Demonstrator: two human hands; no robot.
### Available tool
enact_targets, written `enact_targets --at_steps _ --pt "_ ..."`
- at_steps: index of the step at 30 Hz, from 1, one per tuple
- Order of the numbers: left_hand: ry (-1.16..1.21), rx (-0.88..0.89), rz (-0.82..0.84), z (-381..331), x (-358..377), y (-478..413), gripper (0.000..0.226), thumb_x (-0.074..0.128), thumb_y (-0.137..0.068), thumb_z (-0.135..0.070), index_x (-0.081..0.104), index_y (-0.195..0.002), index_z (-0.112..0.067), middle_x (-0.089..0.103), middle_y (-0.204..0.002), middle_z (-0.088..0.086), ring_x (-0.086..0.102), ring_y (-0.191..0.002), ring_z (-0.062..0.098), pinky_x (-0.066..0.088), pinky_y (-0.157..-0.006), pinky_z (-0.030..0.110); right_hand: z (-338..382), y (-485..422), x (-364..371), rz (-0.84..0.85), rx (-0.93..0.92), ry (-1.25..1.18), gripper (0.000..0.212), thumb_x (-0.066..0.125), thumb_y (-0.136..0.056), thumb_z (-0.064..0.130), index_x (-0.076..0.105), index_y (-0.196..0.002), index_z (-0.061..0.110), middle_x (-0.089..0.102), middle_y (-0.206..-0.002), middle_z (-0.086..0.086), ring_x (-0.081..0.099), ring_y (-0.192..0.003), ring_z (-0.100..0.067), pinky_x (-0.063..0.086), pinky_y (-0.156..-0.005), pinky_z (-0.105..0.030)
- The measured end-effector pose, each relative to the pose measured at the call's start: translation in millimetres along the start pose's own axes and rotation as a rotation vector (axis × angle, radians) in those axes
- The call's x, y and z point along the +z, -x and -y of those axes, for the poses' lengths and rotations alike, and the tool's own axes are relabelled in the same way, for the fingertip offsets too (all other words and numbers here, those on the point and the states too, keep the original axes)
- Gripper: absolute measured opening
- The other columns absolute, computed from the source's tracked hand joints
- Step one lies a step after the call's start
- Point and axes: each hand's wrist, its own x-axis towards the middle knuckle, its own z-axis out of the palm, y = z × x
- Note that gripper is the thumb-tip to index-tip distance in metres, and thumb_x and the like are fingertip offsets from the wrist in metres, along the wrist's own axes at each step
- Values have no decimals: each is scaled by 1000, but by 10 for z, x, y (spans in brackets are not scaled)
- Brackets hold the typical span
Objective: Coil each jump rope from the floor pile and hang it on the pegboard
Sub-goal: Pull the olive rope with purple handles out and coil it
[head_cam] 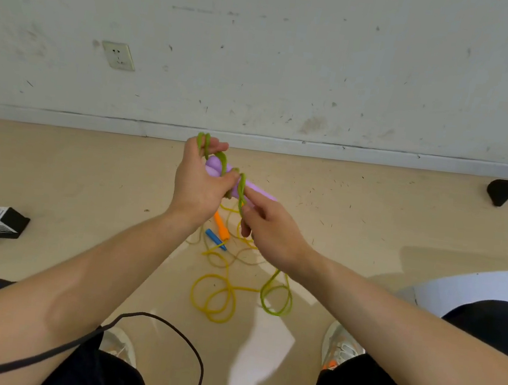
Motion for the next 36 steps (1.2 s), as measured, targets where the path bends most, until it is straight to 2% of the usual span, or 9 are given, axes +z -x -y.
enact_targets --at_steps 4,7,11,16,19,21,29,33,36 --pt "162 -175 -90 -6 105 56 61 86 -73 -7 47 -119 -18 60 -122 -9 65 -102 8 63 -72 44 -62 33 51 -119 -112 269 41 45 -99 4 59 -134 22 46 -68 18 50 -66 6 35 -62 -9" --pt "161 -213 -98 -6 120 65 67 90 -69 -12 46 -119 -19 58 -122 -9 64 -108 11 62 -71 36 -100 14 73 -151 -119 523 39 43 -101 17 54 -136 29 54 -75 4 45 -68 -16 37 -58 -31" --pt "107 -219 -110 56 102 36 74 93 -61 -18 47 -119 -20 59 -120 -11 63 -111 15 60 -83 48 -77 45 92 -210 -115 774 25 45 -101 28 58 -121 29 62 -84 3 52 -73 -23 40 -59 -34" --pt "181 -254 -162 3 97 -10 66 88 -68 -4 45 -116 -17 58 -118 -8 65 -106 18 63 -68 44 -92 72 142 -205 125 170 15 60 -96 33 57 -103 20 57 -76 9 53 -68 -10 47 -65 -33" --pt "287 -291 -167 -89 70 -44 60 83 -73 3 44 -115 -13 57 -118 -3 66 -90 14 60 -55 30 -118 76 140 -57 239 -135 30 45 -103 41 60 -91 19 52 -65 7 46 -55 -1 39 -56 -17" --pt "342 -336 -156 -120 17 -82 59 83 -73 2 44 -114 -14 57 -120 -1 68 -94 17 60 -58 32 -148 45 100 0 209 -178 37 40 -106 34 59 -80 17 47 -61 10 42 -51 1 36 -57 -18" --pt "514 -494 143 -180 -148 -87 36 72 -83 4 50 -108 -12 64 -124 4 74 -84 15 62 -63 42 -323 -149 -331 166 68 327 42 52 -100 46 57 -67 21 53 -54 14 46 -52 -3 36 -55 -22" --pt "422 -503 356 -242 -197 -30 47 73 -75 -3 52 -117 -12 68 -125 -1 73 -91 15 62 -64 39 -309 -172 -473 236 141 430 48 58 -75 70 70 -89 26 71 -85 5 63 -80 -16 51 -76 -33" --pt "343 -506 528 -271 -232 -11 56 73 -69 -6 52 -120 -14 69 -121 -4 72 -88 11 59 -55 32 -230 -205 -538 324 93 427 60 48 -57 57 68 -83 5 55 -66 -1 42 -61 -13 37 -58 -32"
